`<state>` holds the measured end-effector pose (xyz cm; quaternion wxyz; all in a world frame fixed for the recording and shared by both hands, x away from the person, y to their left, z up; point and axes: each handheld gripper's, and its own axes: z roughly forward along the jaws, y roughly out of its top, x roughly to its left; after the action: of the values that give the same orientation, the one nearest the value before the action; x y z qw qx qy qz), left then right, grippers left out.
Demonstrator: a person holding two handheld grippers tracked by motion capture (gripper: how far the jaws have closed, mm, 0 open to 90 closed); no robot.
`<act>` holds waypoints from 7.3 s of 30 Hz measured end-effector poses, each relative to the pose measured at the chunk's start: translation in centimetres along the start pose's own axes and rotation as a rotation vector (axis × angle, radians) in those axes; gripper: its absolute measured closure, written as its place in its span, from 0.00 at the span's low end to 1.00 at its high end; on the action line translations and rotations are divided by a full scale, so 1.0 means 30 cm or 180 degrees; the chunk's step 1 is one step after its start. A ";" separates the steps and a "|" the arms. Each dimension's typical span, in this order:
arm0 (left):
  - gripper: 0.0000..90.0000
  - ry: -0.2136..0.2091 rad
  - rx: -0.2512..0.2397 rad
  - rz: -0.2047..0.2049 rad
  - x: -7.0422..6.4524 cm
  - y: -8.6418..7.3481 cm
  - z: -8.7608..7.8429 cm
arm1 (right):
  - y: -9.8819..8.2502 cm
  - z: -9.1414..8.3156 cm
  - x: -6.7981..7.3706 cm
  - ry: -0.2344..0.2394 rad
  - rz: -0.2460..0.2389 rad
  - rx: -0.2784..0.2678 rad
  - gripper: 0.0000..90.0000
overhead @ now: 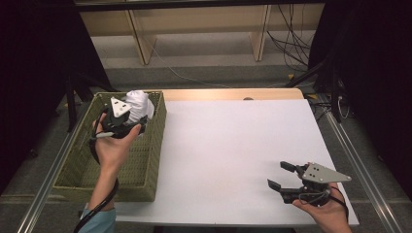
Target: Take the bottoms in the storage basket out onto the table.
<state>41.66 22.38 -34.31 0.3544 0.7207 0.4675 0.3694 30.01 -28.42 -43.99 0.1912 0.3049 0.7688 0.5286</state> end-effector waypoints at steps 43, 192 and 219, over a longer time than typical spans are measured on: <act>0.40 -0.0154 -0.0060 0.0132 -0.083 0.038 -0.014 | -0.001 0.002 0.001 0.0012 -0.0021 -0.0015 0.28; 0.40 -0.0568 -0.0045 0.0492 -0.291 0.088 -0.027 | -0.003 0.004 -0.002 0.0032 -0.0018 -0.0002 0.28; 0.40 -0.0632 -0.0044 0.0576 -0.336 0.089 -0.019 | -0.004 0.005 -0.002 0.0030 -0.0006 0.0003 0.28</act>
<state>39.35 12.19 -33.78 0.3691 0.7905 0.3607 0.3298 30.11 -28.37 -44.15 0.1879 0.3018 0.7702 0.5296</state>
